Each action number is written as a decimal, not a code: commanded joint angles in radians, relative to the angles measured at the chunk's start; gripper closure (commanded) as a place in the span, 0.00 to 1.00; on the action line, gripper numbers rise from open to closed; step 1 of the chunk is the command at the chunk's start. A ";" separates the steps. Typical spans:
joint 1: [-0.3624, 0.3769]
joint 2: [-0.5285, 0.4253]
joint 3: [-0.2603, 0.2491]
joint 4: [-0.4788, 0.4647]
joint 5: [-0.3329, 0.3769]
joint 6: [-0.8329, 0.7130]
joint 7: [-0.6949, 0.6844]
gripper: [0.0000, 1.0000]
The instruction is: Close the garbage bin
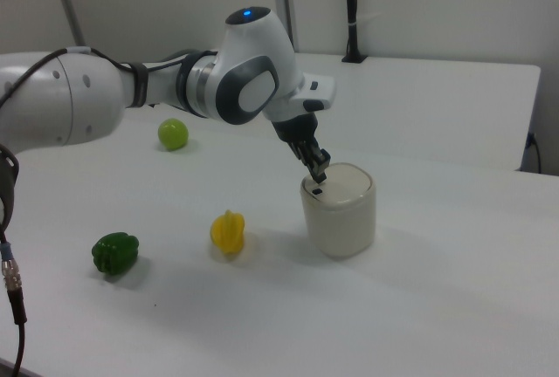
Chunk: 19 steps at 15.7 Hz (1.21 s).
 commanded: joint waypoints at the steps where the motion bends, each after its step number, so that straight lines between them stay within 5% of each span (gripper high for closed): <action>1: 0.015 -0.066 -0.004 -0.015 0.019 -0.067 0.003 0.87; 13: 0.119 -0.247 0.014 -0.028 0.025 -0.465 -0.034 0.71; 19: 0.197 -0.360 0.014 -0.145 0.026 -0.497 -0.104 0.68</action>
